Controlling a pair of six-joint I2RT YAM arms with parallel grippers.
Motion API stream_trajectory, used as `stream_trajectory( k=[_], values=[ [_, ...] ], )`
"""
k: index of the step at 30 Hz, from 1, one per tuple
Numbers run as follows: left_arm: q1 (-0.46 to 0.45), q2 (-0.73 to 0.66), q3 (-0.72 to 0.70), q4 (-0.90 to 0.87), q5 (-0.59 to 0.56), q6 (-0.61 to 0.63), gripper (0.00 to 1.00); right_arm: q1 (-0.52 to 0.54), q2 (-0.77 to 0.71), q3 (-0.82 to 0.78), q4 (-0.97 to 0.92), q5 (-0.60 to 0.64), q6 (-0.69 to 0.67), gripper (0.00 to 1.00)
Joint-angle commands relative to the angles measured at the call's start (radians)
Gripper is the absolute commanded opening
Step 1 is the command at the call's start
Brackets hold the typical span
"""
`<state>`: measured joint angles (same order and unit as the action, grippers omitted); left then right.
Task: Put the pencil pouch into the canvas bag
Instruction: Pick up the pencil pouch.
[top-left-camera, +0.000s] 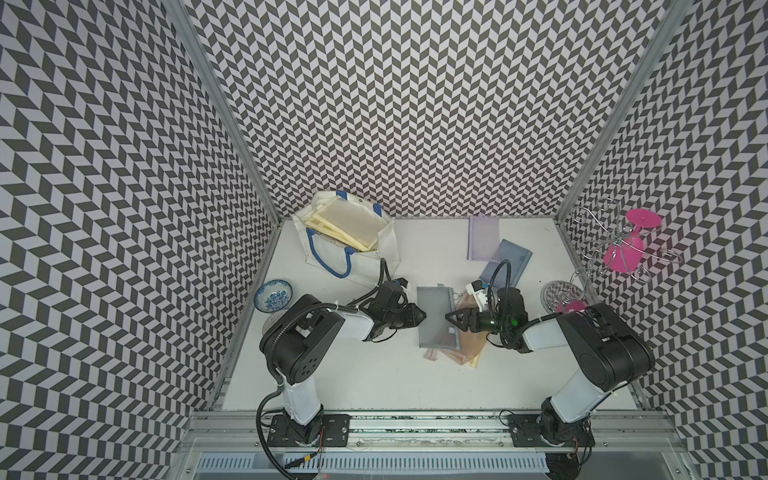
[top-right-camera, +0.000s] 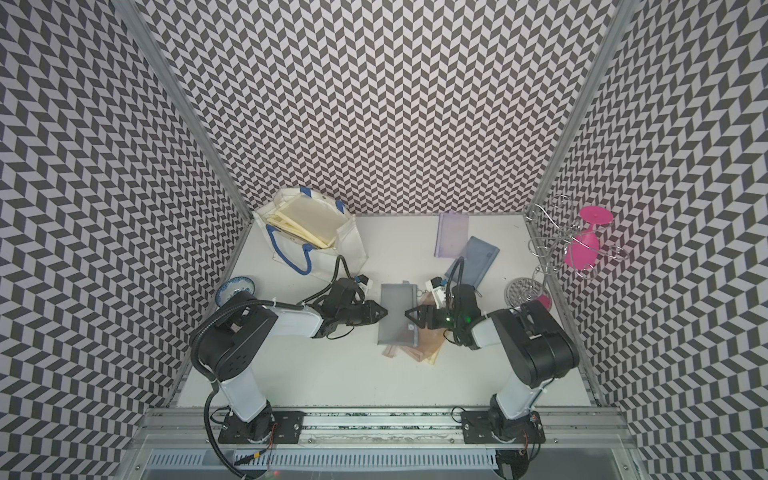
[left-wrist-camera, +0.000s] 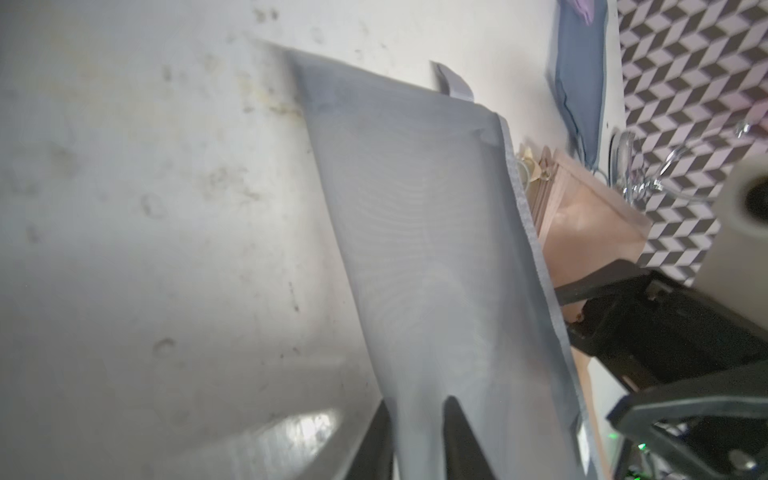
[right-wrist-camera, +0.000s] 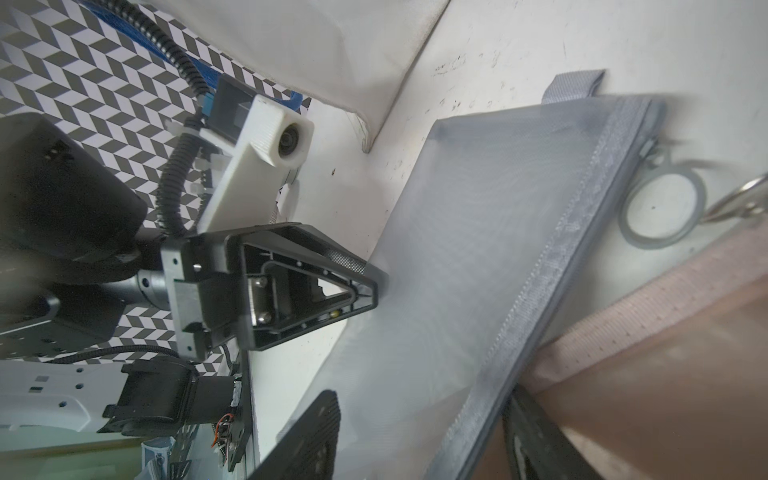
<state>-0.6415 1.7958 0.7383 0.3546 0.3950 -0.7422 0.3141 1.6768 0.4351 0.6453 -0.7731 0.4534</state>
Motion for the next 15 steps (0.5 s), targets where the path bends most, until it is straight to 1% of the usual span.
stream_trajectory(
  k=[1,2,4,6,9,12,15],
  values=[
    [-0.008,-0.021,0.001,0.079,0.018,-0.012,0.03,0.008,-0.005,-0.006,0.046,0.007,-0.005,0.63],
    [-0.012,-0.039,-0.011,0.090,0.019,-0.012,0.00,0.008,-0.013,-0.007,0.040,0.012,-0.008,0.63],
    [-0.025,-0.086,-0.036,0.098,0.015,0.000,0.00,0.008,-0.030,-0.009,0.032,0.021,-0.013,0.62],
    [-0.050,-0.146,-0.045,0.045,-0.014,0.032,0.00,0.008,-0.055,-0.012,0.013,0.043,-0.025,0.63],
    [-0.087,-0.241,-0.058,-0.051,-0.075,0.064,0.00,0.008,-0.109,-0.021,-0.020,0.092,-0.044,0.67],
    [-0.114,-0.367,-0.071,-0.162,-0.139,0.076,0.00,0.008,-0.217,-0.043,-0.038,0.160,-0.059,0.70],
    [-0.109,-0.514,-0.078,-0.259,-0.174,0.074,0.00,0.012,-0.382,-0.062,-0.076,0.244,-0.072,0.71]
  ],
)
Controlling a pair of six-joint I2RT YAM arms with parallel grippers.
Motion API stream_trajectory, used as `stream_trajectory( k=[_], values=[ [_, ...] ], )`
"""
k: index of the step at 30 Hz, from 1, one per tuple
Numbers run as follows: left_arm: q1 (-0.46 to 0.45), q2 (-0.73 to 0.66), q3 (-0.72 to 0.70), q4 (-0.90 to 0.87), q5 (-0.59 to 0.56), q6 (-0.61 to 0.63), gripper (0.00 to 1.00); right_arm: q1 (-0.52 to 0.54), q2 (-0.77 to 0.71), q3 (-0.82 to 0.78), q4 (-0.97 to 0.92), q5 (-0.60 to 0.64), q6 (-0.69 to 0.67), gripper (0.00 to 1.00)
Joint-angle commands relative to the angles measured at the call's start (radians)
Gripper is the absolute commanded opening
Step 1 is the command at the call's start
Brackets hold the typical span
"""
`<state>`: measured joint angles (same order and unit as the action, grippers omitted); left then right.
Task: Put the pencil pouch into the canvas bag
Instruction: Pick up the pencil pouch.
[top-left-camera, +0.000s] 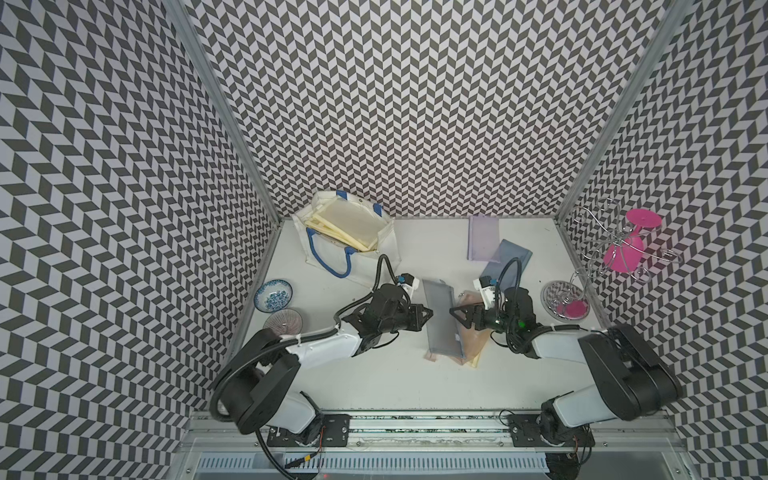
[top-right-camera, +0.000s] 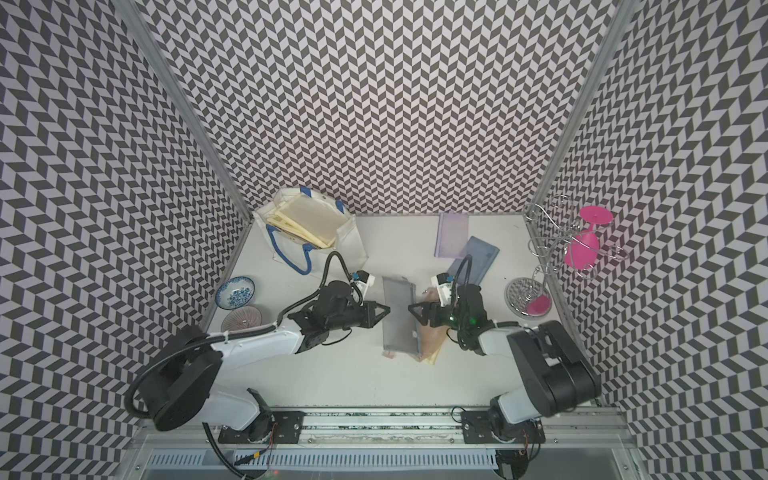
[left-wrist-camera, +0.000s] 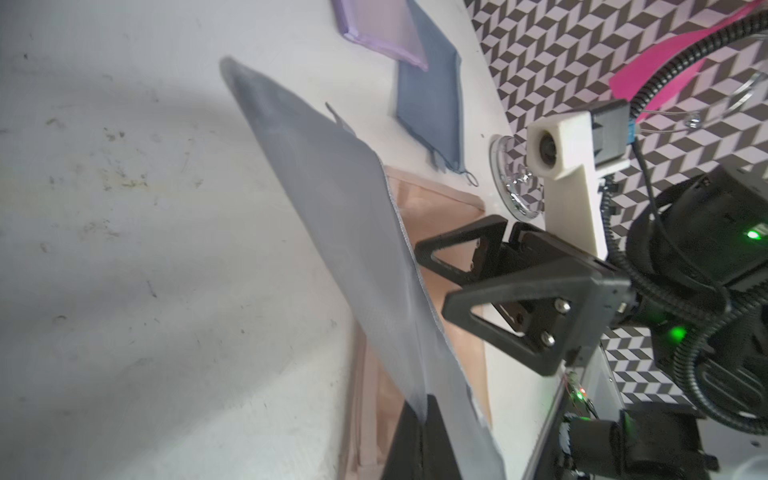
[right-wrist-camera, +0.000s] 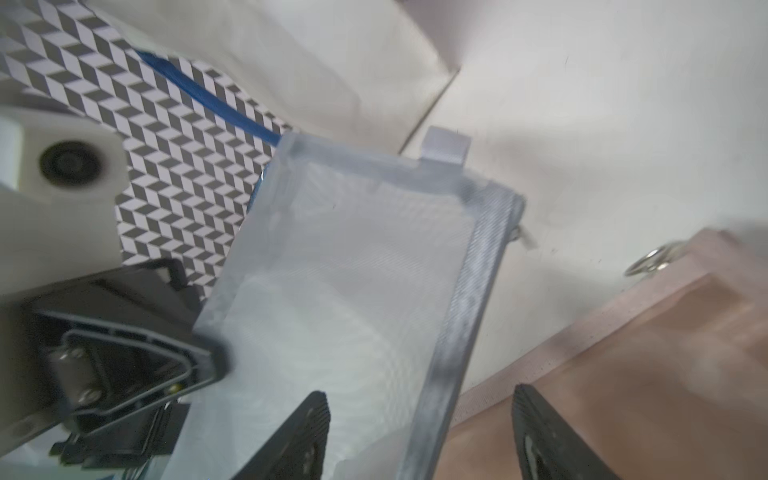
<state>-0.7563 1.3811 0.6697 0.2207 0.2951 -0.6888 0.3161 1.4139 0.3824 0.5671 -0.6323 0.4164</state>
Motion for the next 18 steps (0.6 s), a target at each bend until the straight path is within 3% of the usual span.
stream_trajectory(
  k=[1,6,12,18],
  values=[
    [0.008,-0.152,0.003,-0.164,-0.084,0.029,0.00,0.011,-0.173,-0.002,-0.035,0.147,-0.047,0.72],
    [0.048,-0.299,0.164,-0.363,-0.115,0.089,0.00,0.015,-0.293,0.090,-0.137,0.289,-0.097,0.72],
    [0.156,-0.309,0.398,-0.467,-0.120,0.099,0.00,0.099,-0.321,0.098,0.024,0.372,-0.111,0.73],
    [0.412,-0.245,0.540,-0.462,-0.049,0.043,0.00,0.282,-0.317,0.103,0.030,0.493,-0.257,0.72]
  ],
)
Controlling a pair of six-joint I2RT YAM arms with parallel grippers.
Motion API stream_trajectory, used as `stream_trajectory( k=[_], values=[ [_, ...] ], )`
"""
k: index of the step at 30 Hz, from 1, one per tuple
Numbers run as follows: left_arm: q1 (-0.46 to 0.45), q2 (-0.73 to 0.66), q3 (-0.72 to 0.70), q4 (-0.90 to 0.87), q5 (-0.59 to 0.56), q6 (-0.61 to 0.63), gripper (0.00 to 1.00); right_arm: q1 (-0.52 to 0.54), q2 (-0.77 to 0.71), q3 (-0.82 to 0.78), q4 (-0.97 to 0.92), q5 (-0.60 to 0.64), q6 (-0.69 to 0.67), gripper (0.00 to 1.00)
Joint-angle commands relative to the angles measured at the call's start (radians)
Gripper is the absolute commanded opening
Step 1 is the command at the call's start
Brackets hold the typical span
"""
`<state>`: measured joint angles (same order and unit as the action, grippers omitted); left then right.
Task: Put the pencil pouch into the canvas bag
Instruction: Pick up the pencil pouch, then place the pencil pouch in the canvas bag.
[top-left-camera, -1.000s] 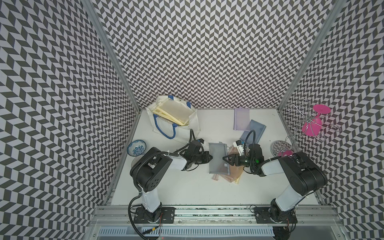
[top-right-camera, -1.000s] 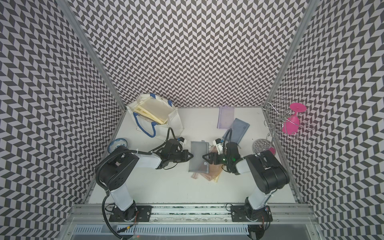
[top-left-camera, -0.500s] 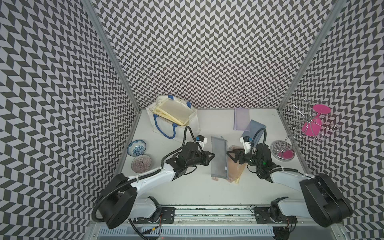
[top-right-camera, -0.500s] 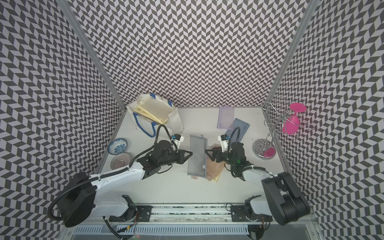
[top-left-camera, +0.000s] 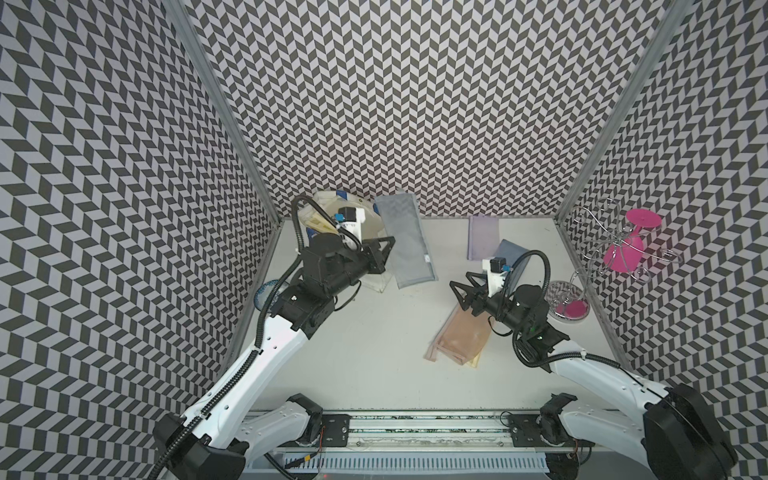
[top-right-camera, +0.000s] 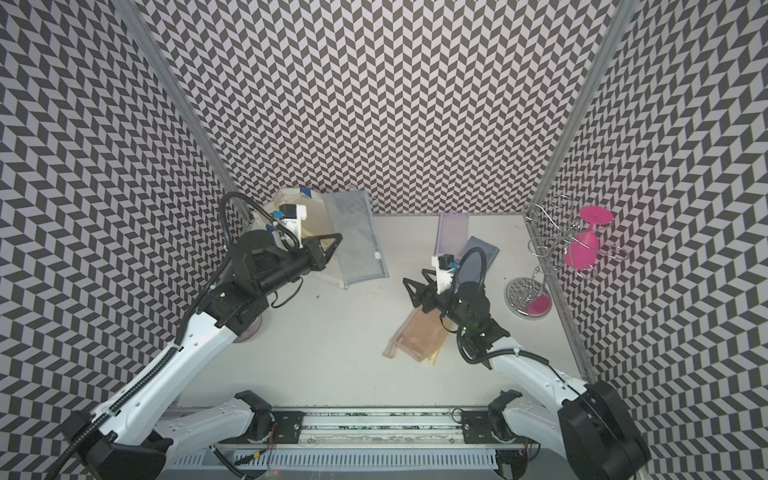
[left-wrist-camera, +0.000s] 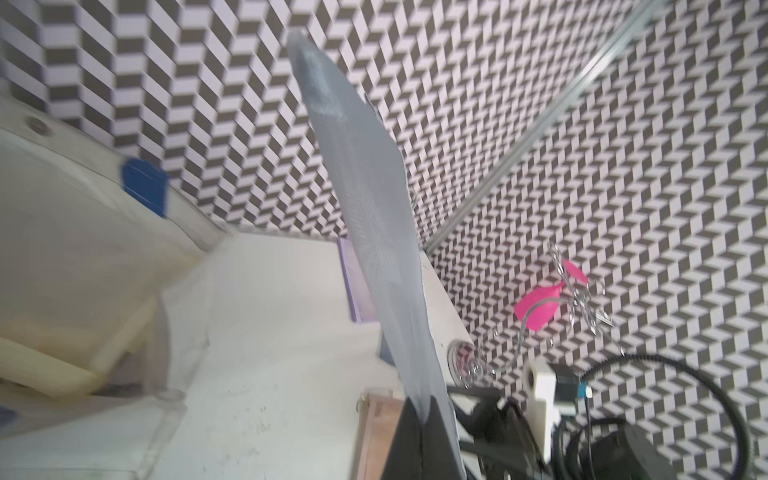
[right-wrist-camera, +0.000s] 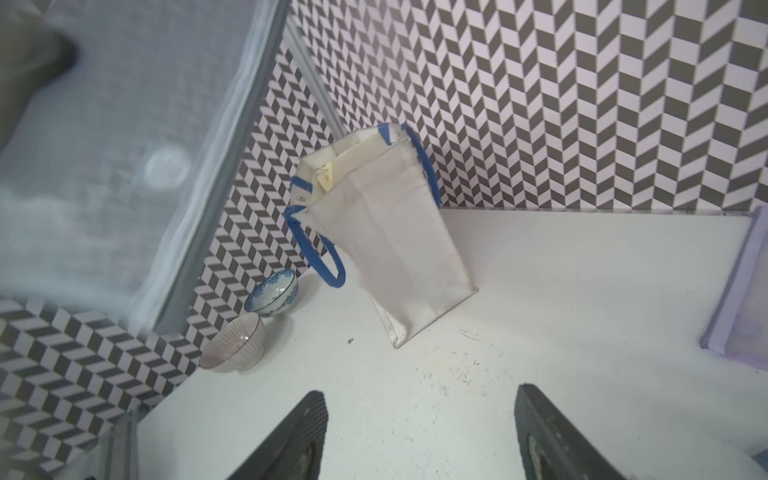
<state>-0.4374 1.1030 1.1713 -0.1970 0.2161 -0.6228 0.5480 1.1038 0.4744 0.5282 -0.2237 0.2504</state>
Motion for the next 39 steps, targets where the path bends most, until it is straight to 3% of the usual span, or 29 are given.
stream_trajectory(
  k=[1,5,9,19,26,28,34,39],
  values=[
    [0.146,0.049,0.045,-0.029,0.044,-0.039,0.00,0.070,-0.015,0.008,0.075,0.089,-0.106,0.72],
    [0.348,0.118,0.041,0.049,0.091,-0.113,0.00,0.134,-0.060,-0.019,0.109,0.109,-0.154,0.72],
    [0.470,0.210,0.038,0.146,0.126,-0.164,0.00,0.141,-0.080,-0.036,0.121,0.103,-0.154,0.73],
    [0.436,0.394,0.071,0.266,-0.018,-0.154,0.00,0.141,-0.085,-0.048,0.136,0.102,-0.147,0.73],
    [0.370,0.470,0.076,0.235,-0.039,-0.139,0.00,0.141,-0.106,-0.057,0.132,0.119,-0.148,0.73],
    [0.359,0.459,0.069,0.207,-0.057,-0.120,0.06,0.141,-0.112,-0.060,0.136,0.121,-0.149,0.73],
    [0.366,0.415,0.089,0.076,-0.091,-0.022,0.44,0.140,-0.108,-0.063,0.144,0.115,-0.144,0.73],
    [0.370,0.379,0.151,-0.067,-0.131,0.093,0.65,0.140,-0.114,-0.069,0.145,0.126,-0.148,0.73]
  ],
)
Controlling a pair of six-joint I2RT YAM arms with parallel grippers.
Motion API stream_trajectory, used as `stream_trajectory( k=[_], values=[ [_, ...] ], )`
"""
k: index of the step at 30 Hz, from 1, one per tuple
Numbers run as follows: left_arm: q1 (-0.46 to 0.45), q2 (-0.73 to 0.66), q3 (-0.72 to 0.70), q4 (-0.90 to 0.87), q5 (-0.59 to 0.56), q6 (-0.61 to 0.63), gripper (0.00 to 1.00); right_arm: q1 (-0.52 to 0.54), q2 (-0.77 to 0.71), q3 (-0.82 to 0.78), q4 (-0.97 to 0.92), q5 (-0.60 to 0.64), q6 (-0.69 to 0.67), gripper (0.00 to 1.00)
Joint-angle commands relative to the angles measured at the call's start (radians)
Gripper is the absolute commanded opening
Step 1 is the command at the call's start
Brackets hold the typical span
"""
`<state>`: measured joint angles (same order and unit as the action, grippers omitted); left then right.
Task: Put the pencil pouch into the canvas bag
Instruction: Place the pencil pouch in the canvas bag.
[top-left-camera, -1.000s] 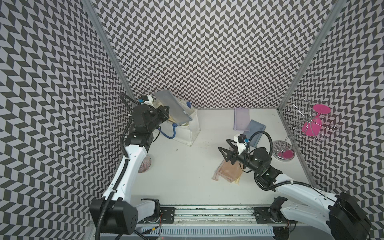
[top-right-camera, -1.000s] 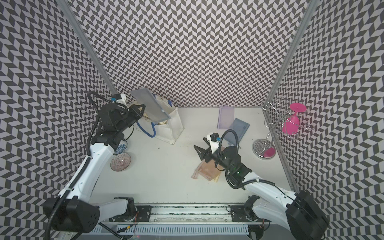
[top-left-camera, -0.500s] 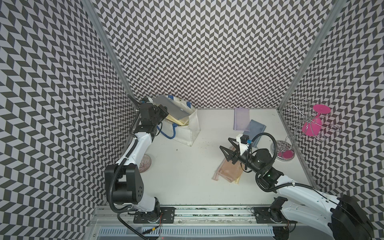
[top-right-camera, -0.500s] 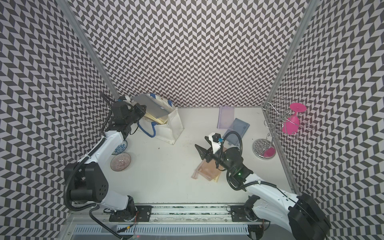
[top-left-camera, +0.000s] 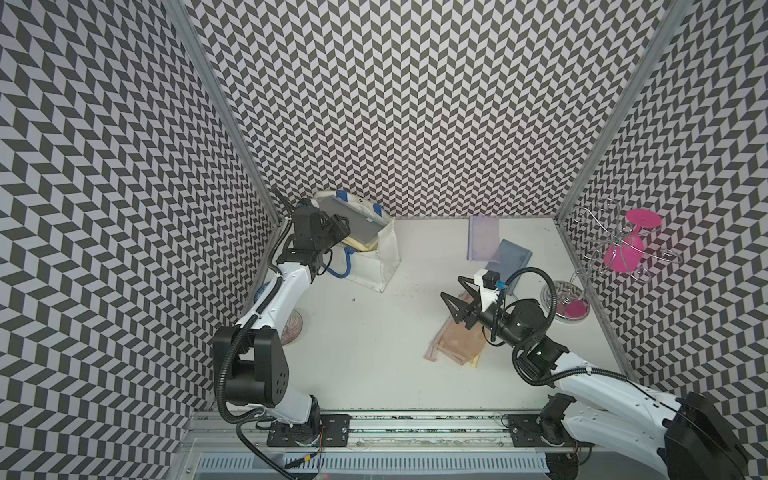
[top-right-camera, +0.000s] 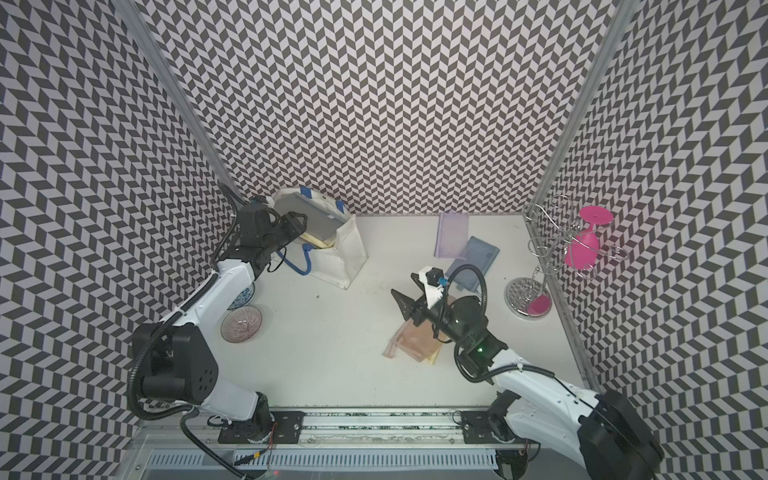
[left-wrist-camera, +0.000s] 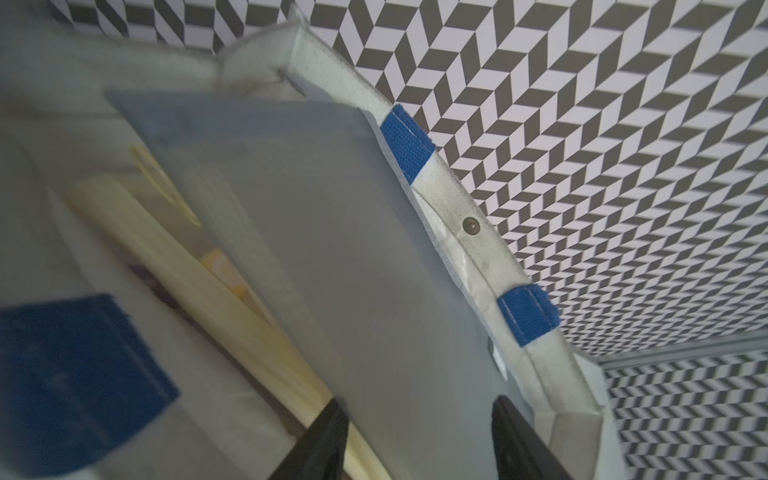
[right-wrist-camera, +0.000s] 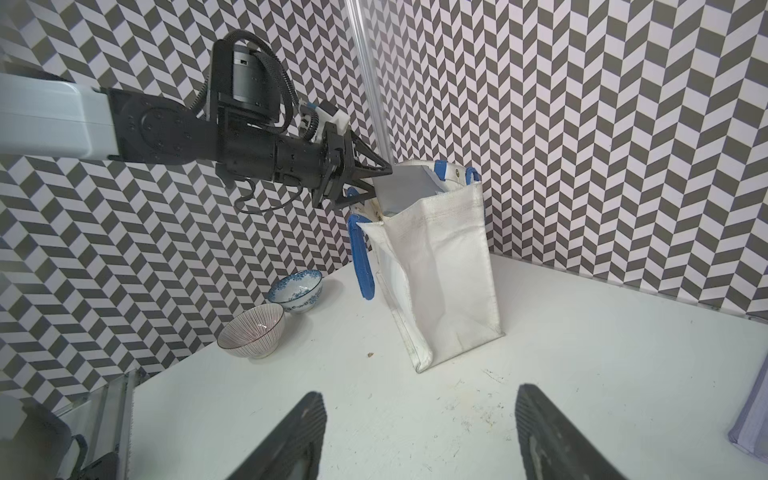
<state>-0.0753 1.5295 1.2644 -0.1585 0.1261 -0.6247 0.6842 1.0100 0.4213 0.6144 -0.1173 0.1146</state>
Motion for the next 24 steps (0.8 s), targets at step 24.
stream_trajectory(
  k=[24],
  values=[
    [-0.061,0.454,0.604,-0.426,-0.275,0.433,0.66,0.003,-0.067,-0.035,0.062,0.045,0.000,0.73]
  ],
)
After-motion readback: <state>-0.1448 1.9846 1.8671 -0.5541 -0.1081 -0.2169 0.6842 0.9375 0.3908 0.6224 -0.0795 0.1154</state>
